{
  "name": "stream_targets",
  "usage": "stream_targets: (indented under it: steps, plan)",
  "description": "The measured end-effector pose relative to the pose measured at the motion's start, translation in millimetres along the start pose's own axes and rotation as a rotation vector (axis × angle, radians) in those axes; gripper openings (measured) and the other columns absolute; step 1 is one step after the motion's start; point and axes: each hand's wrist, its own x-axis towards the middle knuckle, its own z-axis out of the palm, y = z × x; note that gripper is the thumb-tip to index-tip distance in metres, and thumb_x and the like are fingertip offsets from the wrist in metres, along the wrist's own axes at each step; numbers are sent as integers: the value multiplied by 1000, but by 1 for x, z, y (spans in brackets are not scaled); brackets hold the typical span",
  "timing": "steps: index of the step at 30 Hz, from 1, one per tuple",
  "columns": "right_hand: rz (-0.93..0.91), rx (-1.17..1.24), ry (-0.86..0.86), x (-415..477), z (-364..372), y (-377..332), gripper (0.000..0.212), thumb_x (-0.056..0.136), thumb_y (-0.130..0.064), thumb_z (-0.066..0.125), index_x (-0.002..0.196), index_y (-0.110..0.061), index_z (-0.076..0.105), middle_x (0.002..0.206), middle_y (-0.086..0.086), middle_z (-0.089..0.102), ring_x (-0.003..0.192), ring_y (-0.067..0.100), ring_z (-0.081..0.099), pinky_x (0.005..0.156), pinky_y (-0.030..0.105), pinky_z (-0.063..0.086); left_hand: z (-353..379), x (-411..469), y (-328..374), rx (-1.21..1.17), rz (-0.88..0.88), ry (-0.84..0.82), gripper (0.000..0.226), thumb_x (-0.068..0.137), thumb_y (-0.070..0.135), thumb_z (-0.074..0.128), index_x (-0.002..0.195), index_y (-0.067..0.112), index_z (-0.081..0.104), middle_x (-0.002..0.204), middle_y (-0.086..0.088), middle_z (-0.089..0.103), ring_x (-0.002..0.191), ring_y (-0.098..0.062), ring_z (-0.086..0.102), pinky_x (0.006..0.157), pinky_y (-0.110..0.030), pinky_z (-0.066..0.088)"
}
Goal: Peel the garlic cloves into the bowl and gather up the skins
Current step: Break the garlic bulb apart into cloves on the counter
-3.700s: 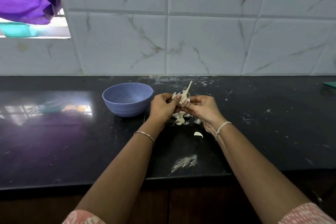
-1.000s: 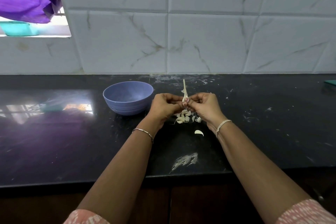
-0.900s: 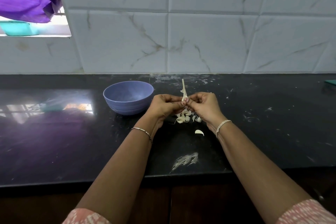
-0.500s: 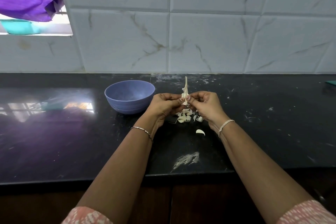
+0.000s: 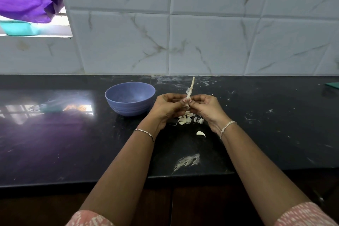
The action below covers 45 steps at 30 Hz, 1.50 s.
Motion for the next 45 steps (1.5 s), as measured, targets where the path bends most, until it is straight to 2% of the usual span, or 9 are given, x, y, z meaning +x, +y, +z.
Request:
stream_targets:
  steps: [4, 12, 18, 22, 29, 34, 37, 41, 45]
  plan:
    - [21, 70, -2, -1, 1, 0, 3, 86, -4, 70, 84, -5, 70, 75, 10, 72, 67, 15, 70, 65, 20, 58, 0, 2, -3, -82, -11, 4, 19, 79, -3, 73, 98, -1, 69, 77, -10, 73, 65, -13, 71, 62, -19, 58]
    - [-44, 67, 82, -1, 4, -4, 7, 80, -6, 77, 78, -4, 70, 75, 14, 71, 63, 16, 69, 62, 23, 58, 2, 4, -5, -152, 25, 34, 14, 81, -2, 72, 92, -7, 66, 69, -6, 72, 62, -12, 69, 62, -19, 59]
    - [-121, 0, 133, 0, 5, -4, 6, 80, -9, 77, 79, -8, 72, 77, 11, 73, 68, 17, 69, 67, 25, 59, 2, 6, -4, -159, 59, 52, 10, 82, 2, 73, 89, 1, 67, 70, -6, 69, 65, -14, 68, 62, -21, 59]
    - [-77, 76, 71, -1, 3, -6, 7, 84, -2, 72, 86, 4, 69, 63, 0, 70, 53, 4, 65, 53, 14, 51, 4, 5, -4, -111, 83, 0, 15, 86, 4, 69, 101, 2, 67, 77, -7, 69, 69, -16, 70, 60, -21, 57]
    - [-68, 63, 83, 0, 5, -4, 16, 83, 0, 71, 91, 13, 66, 56, -1, 68, 49, 4, 64, 50, 14, 49, 8, 6, -5, -116, 98, 36, 11, 92, 2, 61, 99, -6, 66, 89, -15, 66, 75, -22, 68, 60, -20, 56]
    - [-99, -58, 180, 4, 11, 0, 9, 79, -9, 79, 77, -7, 71, 73, 12, 71, 63, 19, 70, 62, 27, 58, 10, 12, -11, -2, 148, 153, 5, 89, 5, 67, 86, 8, 69, 79, -9, 70, 68, -17, 69, 62, -25, 58]
    - [-144, -178, 251, 7, 11, 5, 11, 76, -17, 83, 73, -16, 72, 74, 8, 73, 73, 24, 72, 70, 34, 59, 12, 16, -15, 51, 161, 217, 3, 87, 10, 71, 85, 13, 71, 78, -8, 72, 72, -19, 68, 66, -30, 57]
    - [-201, -224, 280, 4, 13, 3, 9, 78, -16, 82, 77, -14, 72, 74, 3, 72, 68, 13, 68, 67, 26, 58, 15, 13, -12, -65, 143, 201, 2, 89, 7, 68, 88, 6, 69, 78, -9, 71, 68, -14, 69, 63, -23, 57]
    - [-136, 14, 211, 0, 13, -4, 6, 86, -9, 73, 81, -10, 69, 74, 6, 69, 60, 6, 63, 60, 18, 54, 14, 12, -8, -280, 83, 161, 6, 93, 3, 61, 90, 1, 66, 80, -8, 70, 68, -11, 70, 62, -18, 57]
